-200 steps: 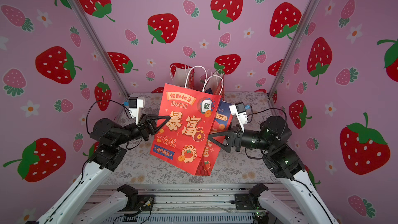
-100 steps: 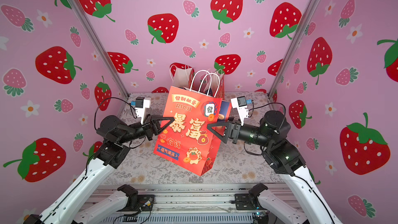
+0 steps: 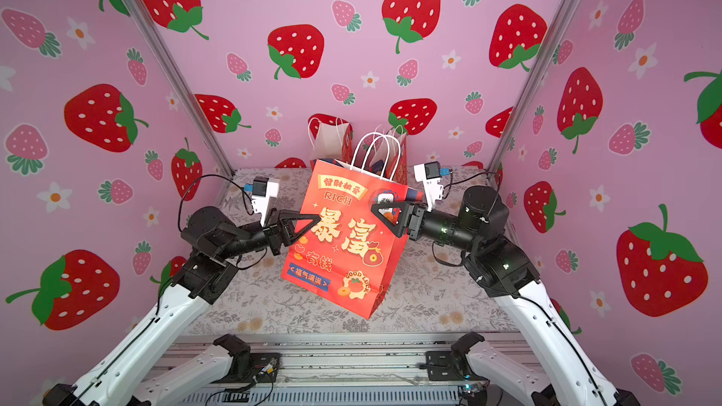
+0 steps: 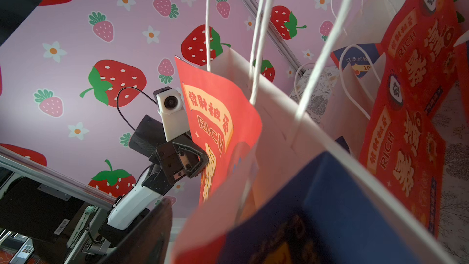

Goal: Put away the paper bag
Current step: Press the paper bag.

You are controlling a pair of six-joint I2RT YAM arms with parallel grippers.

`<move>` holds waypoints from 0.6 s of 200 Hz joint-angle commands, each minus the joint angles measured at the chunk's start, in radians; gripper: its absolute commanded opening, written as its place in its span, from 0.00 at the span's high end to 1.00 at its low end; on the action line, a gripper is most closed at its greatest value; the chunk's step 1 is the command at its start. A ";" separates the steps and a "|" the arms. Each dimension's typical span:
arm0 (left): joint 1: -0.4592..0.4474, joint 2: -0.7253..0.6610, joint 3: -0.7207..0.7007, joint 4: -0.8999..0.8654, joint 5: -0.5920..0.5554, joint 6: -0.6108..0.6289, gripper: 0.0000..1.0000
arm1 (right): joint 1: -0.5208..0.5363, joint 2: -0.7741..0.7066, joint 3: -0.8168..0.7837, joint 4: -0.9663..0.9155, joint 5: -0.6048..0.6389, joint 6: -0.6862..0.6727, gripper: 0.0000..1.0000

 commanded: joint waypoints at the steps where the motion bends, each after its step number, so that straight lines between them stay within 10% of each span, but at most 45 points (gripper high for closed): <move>1: -0.014 0.012 0.059 -0.044 -0.037 0.046 1.00 | 0.006 -0.005 -0.001 0.088 0.003 0.032 0.26; 120: -0.039 0.038 0.059 -0.056 -0.102 0.065 1.00 | 0.020 -0.022 -0.062 0.105 0.078 0.018 0.58</move>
